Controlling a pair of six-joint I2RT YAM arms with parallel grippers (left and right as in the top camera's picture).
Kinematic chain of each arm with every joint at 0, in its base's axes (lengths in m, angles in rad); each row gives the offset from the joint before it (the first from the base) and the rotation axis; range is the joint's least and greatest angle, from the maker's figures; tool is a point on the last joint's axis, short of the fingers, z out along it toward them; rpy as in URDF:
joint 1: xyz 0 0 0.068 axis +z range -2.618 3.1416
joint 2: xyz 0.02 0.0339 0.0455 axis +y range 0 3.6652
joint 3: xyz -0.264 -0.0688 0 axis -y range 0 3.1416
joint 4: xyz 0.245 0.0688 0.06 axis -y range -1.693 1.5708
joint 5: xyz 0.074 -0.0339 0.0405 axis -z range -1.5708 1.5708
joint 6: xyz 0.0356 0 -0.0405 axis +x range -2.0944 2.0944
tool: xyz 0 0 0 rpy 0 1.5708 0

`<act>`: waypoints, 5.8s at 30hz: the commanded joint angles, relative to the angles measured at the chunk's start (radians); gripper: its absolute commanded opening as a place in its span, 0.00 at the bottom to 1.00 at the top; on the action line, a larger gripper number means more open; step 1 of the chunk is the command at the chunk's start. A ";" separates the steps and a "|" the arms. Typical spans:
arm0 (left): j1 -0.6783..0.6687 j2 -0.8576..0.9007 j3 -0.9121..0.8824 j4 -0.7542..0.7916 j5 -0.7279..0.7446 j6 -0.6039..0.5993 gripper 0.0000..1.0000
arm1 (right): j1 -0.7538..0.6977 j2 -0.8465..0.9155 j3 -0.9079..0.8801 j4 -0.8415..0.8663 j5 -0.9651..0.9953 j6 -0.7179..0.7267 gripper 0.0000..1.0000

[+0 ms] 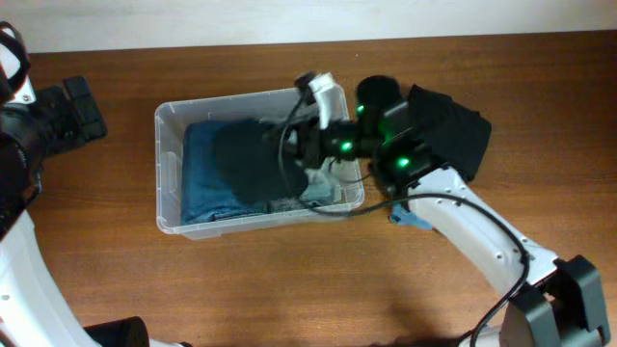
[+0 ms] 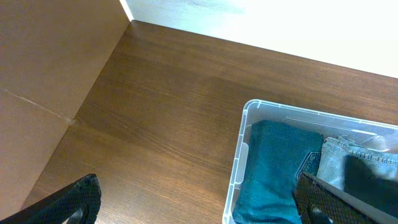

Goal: Pack container
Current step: 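Carry the black garment with the right gripper into the bin, then release the black garment in the bin and lift the right gripper, then move the right gripper to the second black garment and grasp it, then carry the second black garment into the bin with the right gripper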

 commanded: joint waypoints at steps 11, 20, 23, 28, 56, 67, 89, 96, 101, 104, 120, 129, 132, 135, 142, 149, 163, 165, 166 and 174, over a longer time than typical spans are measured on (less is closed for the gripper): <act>0.003 -0.011 0.001 0.000 0.004 -0.005 0.99 | -0.043 0.211 0.012 0.048 0.296 -0.216 0.04; 0.003 -0.011 0.001 0.000 0.004 -0.006 0.99 | 0.109 0.247 0.012 0.070 0.177 -0.164 0.04; 0.003 -0.011 0.001 0.000 0.004 -0.006 0.99 | 0.161 0.247 0.012 0.060 0.129 -0.133 0.04; 0.003 -0.011 0.001 0.000 0.004 -0.006 1.00 | 0.245 0.247 0.012 0.000 0.119 -0.134 0.04; 0.003 -0.011 0.001 0.000 0.004 -0.006 0.99 | 0.100 -0.039 0.012 -0.335 0.426 -0.351 0.04; 0.003 -0.011 0.001 0.000 0.004 -0.005 0.99 | -0.724 -0.045 0.012 -0.462 0.251 -0.094 0.54; 0.003 -0.011 0.001 0.000 0.004 -0.006 0.99 | -0.902 0.450 0.012 -0.460 0.119 -0.206 0.86; 0.003 -0.011 0.001 0.000 0.004 -0.005 0.99 | -0.802 0.452 0.012 -0.446 0.204 -0.199 0.09; 0.003 -0.011 0.001 0.000 0.004 -0.005 0.99 | -0.811 0.389 0.014 -0.446 0.026 -0.194 0.04; 0.003 -0.011 0.001 0.000 0.004 -0.006 0.99 | -0.803 0.270 0.031 -0.446 -0.115 -0.194 0.04; 0.003 -0.011 0.001 0.000 0.004 -0.005 0.99 | -0.432 -0.187 0.065 -0.080 -0.255 0.069 0.04; 0.003 -0.011 0.001 0.000 0.004 -0.005 0.99 | -0.135 -0.143 0.064 -0.053 -0.220 0.065 0.04; 0.003 -0.011 0.001 0.000 0.004 -0.006 0.99 | -0.083 -0.099 0.064 0.025 -0.220 0.064 0.04; 0.003 -0.011 0.001 0.000 0.004 -0.005 0.99 | -0.053 -0.039 0.064 0.165 -0.220 0.064 0.04; 0.003 -0.011 0.001 0.000 0.004 -0.005 0.99 | -0.050 0.167 0.064 0.455 -0.220 0.069 0.04; 0.003 -0.011 0.001 0.000 0.004 -0.006 1.00 | -0.103 0.286 0.064 0.264 -0.228 0.055 0.04; 0.003 -0.011 0.001 0.000 0.004 -0.006 0.99 | -0.249 0.286 0.071 0.075 -0.256 -0.002 0.04; 0.003 -0.011 0.001 0.000 0.004 -0.006 0.99 | -0.209 0.286 0.074 0.187 -0.270 0.070 0.04; 0.003 -0.011 0.001 0.000 0.004 -0.005 1.00 | -0.167 0.286 0.074 0.331 -0.270 0.143 0.04; 0.003 -0.011 0.001 0.000 0.004 -0.005 0.99 | -0.023 0.286 0.074 0.800 -0.142 0.391 0.04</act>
